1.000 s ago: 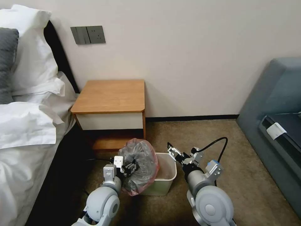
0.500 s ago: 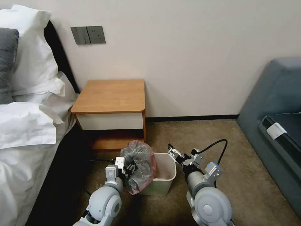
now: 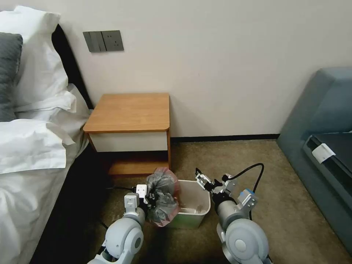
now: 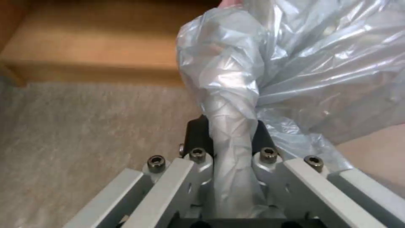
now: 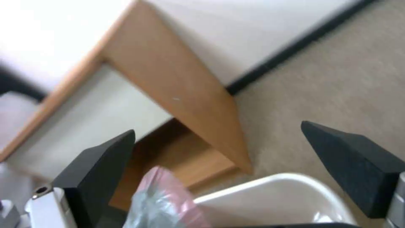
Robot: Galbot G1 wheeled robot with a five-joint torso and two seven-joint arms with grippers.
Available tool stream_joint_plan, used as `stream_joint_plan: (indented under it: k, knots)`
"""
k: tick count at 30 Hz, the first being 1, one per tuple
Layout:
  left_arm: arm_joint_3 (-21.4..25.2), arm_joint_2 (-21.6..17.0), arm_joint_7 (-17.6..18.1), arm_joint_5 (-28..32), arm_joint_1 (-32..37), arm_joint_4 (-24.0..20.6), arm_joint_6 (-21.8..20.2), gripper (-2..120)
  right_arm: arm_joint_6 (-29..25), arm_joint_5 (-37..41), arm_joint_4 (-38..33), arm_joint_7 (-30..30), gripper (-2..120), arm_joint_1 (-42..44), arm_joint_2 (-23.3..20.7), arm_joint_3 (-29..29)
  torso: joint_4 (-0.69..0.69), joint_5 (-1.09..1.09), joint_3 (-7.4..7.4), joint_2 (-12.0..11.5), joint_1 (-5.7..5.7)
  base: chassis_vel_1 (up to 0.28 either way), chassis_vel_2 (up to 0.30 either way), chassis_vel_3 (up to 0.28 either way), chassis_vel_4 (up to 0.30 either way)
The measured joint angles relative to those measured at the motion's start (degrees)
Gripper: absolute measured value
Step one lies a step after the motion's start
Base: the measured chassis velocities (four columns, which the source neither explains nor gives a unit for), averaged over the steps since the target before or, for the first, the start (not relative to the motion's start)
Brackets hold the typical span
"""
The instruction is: Pick up the garbage bag from the table and place it over the trash can.
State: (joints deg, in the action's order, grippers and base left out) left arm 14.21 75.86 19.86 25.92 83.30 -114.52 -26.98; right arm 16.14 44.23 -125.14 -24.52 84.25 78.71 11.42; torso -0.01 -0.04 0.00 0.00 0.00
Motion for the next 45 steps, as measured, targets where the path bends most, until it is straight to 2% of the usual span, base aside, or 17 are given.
stream_joint_plan:
  k: [1, 2, 4, 5, 7, 8, 9, 11, 17, 20, 24, 28, 37, 45]
  knots:
    - [0.37, 0.27, -1.06, -1.54, 1.14, 0.07, 4.6, 7, 0.07, -2.63, -0.77, 4.84, 100, 0.92, -0.74, 0.12, -0.01, 0.01, 0.0, 0.0, 0.0, 0.0, 0.0, 0.0, 0.0]
    - [0.37, 0.27, -1.06, -1.54, 1.14, 0.07, 4.6, 7, 0.07, -2.63, -0.77, 4.84, 100, 0.92, -0.74, 0.12, -0.01, 0.01, 0.0, 0.0, 0.0, 0.0, 0.0, 0.0, 0.0]
    - [0.99, 0.68, -3.52, -3.95, 3.28, 0.12, 12.22, 6, 0.59, -8.12, -1.95, 13.64, 100, 2.32, -2.67, 0.21, 0.01, 0.02, 0.0, 0.0, 0.0, 0.0, 0.0, 0.0, 0.0]
    - [0.99, 0.68, -3.52, -3.95, 3.28, 0.12, 12.22, 6, 0.59, -8.12, -1.95, 13.64, 100, 2.32, -2.67, 0.21, 0.01, 0.02, 0.0, 0.0, 0.0, 0.0, 0.0, 0.0, 0.0]
    - [2.02, 1.23, -6.82, -5.92, 5.54, -0.15, 18.6, 6, 0.84, -13.78, -2.55, 20.66, 100, 2.81, -4.7, -0.27, 0.01, 0.04, 0.0, 0.0, 0.0, 0.0, 0.0, 0.0, 0.0]
    - [2.02, 1.23, -6.82, -5.92, 5.54, -0.15, 18.6, 6, 0.84, -13.78, -2.55, 20.66, 100, 2.81, -4.7, -0.27, 0.01, 0.04, 0.0, 0.0, 0.0, 0.0, 0.0, 0.0, 0.0]
    - [2.62, 1.45, -8.72, -7.07, 6.57, -0.5, 22.01, 6, 1.22, -15.24, -2.82, 22.28, 100, 2.48, -5.67, -1.13, 0.0, 0.03, 0.0, 0.0, 0.0, 0.0, 0.0, 0.0, 0.0]
    - [3.66, 1.67, -10.67, -9.18, 7.48, -0.85, 26.13, 6, 2.8, -15.56, -3.34, 22.89, 100, 1.21, -6.69, -2.79, 0.01, 0.04, 0.0, 0.0, 0.0, 0.0, 0.0, 0.0, 0.0]
    - [5.29, 1.99, -12.93, -10.32, 8.15, -1.66, 30.11, 6, 5.94, -15.16, -2.22, 22.28, 100, -0.96, -6.97, -5.36, 0.02, 0.03, 0.0, 0.0, 0.0, 0.0, 0.0, 0.0, 0.0]
    - [6.24, 2.32, -14.61, -10.65, 8.5, -1.87, 33.14, 6, 6.3, -15.62, 0.48, 21.12, 100, -2.46, -5.23, -6.68, 0.01, 0.03, 0.0, 0.0, 0.0, 0.0, 0.0, 0.0, 0.0]
    - [6.81, 2.54, -15.43, -11.21, 8.98, -1.93, 34.65, 6, 5.56, -17.17, 2.98, 20.55, 100, -3.89, -3.27, -7.67, 0.01, 0.03, 0.0, 0.0, 0.0, 0.0, 0.0, 0.0, 0.0]
    - [7.01, 2.75, -15.86, -12.04, 9.55, -2.12, 35.25, 6, 3.72, -19.68, 5.0, 21.51, 100, -5.82, -1.91, -8.33, 0.01, 0.03, 0.0, 0.0, 0.0, 0.0, 0.0, 0.0, 0.0]
    - [6.99, 3.13, -16.43, -12.77, 9.9, -2.42, 35.64, 6, 3.44, -19.95, 8.87, 24.27, 99, -10.46, -0.77, -8.78, 0.01, 0.03, 0.0, 0.0, 0.0, 0.0, 0.0, 0.0, 0.0]
    - [7.12, 3.06, -16.64, -12.97, 10.16, -2.71, 35.9, 6, 3.45, -20.36, 11.31, 25.59, 69, -11.96, 0.18, -9.24, 0.01, 0.04, 0.0, 0.0, 0.0, 0.0, 0.0, 0.0, 0.0]
